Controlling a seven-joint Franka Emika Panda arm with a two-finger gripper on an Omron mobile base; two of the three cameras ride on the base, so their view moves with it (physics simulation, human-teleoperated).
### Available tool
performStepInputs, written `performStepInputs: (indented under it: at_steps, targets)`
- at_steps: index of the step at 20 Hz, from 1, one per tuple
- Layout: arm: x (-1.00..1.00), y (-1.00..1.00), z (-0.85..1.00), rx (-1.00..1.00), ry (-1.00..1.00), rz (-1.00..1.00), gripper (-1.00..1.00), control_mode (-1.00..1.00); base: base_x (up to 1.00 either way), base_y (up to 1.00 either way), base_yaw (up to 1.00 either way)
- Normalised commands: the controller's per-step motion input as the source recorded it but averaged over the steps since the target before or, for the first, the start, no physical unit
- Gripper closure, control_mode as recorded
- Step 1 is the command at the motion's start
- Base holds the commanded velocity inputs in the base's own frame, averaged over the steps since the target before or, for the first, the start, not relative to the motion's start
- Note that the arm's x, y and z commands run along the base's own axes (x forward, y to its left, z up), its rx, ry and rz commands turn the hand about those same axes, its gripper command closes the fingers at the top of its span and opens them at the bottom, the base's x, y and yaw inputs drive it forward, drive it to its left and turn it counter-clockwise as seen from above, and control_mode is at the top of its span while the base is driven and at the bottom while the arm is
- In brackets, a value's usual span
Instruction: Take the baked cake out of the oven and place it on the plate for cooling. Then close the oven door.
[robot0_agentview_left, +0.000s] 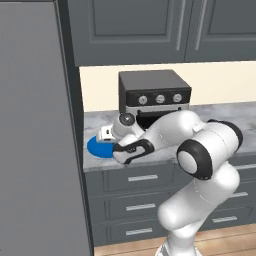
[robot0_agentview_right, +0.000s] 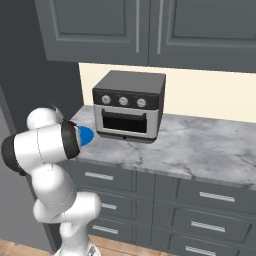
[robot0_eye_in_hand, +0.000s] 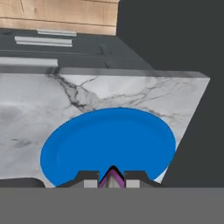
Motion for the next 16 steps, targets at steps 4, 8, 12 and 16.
performStepInputs:
  at_steps: [4, 8, 12, 16]
  targets:
    - [0.06, 0.00, -0.33, 0.00, 0.00, 0.00, 1.00, -1.00, 0.00, 0.00, 0.00]
    - [0.23, 0.00, -0.31, 0.00, 0.00, 0.00, 1.00, -1.00, 0.00, 0.00, 0.00]
    - [0.23, 0.00, -0.26, 0.00, 0.02, 0.00, 1.00, -1.00, 0.00, 0.00, 0.00]
    - [0.08, 0.00, -0.16, 0.00, 0.04, 0.00, 1.00, -1.00, 0.00, 0.00, 0.00]
